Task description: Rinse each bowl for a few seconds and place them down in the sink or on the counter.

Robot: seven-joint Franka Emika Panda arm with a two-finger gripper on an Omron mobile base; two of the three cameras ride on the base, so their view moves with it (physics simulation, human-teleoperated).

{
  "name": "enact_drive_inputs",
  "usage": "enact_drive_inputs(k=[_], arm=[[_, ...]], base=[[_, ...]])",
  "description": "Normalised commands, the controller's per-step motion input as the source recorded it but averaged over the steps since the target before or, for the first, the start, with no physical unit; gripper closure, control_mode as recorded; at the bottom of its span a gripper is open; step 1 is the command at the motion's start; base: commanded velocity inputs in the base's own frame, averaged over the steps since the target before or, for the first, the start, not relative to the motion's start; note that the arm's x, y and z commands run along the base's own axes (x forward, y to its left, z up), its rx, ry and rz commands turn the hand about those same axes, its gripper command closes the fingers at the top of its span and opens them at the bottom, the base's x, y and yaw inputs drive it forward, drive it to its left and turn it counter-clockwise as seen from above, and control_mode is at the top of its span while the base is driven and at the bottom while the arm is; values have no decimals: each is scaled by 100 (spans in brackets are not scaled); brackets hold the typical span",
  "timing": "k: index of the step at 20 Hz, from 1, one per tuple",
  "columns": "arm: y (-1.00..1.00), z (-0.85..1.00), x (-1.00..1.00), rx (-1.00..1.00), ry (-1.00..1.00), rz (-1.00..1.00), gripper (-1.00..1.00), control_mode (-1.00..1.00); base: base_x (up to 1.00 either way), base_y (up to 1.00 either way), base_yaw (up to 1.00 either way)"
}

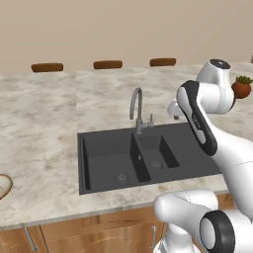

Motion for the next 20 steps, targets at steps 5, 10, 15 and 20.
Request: enact_drive_inputs(k=[5,10,15,20], arm=[[0,-29,3,-2,-1,0,-100,-100],[0,-29,10,-2,-2,0,-100,-100],[0,-23,15,-3,-2,0,-100,-100],[0,-13,27,0,-11,1,-100,-100]], base=[[0,0,0],[0,0,0],[0,0,0],[0,0,0]])
